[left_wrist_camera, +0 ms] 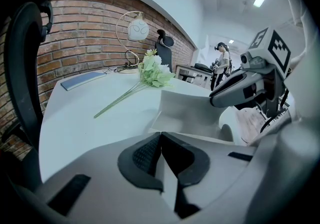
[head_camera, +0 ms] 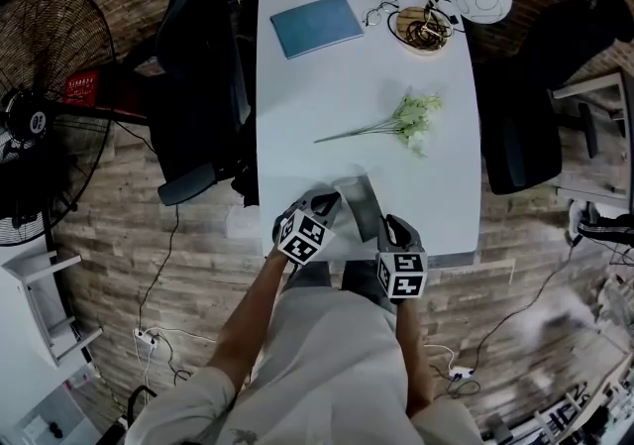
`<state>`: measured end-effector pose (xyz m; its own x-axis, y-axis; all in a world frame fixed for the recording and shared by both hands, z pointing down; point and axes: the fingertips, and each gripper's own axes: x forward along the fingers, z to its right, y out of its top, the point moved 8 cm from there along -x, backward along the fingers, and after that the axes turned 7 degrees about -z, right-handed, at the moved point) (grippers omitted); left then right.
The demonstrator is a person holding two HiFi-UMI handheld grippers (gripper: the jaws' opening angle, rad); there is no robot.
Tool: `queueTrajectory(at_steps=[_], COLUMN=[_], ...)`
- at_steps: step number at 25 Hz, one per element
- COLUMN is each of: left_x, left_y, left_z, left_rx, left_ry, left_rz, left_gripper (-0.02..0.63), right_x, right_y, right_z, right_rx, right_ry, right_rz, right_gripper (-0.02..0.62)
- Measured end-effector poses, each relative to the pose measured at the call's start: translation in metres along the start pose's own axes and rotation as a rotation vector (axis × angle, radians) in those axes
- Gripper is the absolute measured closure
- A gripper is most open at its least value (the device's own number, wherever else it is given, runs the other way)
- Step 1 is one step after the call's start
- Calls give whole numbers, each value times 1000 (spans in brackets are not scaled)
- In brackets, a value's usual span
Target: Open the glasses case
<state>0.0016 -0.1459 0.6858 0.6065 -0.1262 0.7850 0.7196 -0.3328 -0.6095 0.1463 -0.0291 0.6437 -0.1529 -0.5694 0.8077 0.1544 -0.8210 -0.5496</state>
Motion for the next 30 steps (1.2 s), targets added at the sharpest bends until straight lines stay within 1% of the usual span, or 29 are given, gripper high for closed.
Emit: queueTrajectory(at_steps=[14, 30], left_x=[0, -1], left_y=[0, 1], left_z=[0, 0], left_rx=[1, 3], left_ry=[2, 2], left_rz=[-3, 0], left_gripper=[598, 598], right_x=[-5, -7], right_y=[-4, -4], right_z=[10, 8], right_rx=[36, 28], right_ry=[-51, -71], right_rz=[3, 14], right_gripper=[538, 538])
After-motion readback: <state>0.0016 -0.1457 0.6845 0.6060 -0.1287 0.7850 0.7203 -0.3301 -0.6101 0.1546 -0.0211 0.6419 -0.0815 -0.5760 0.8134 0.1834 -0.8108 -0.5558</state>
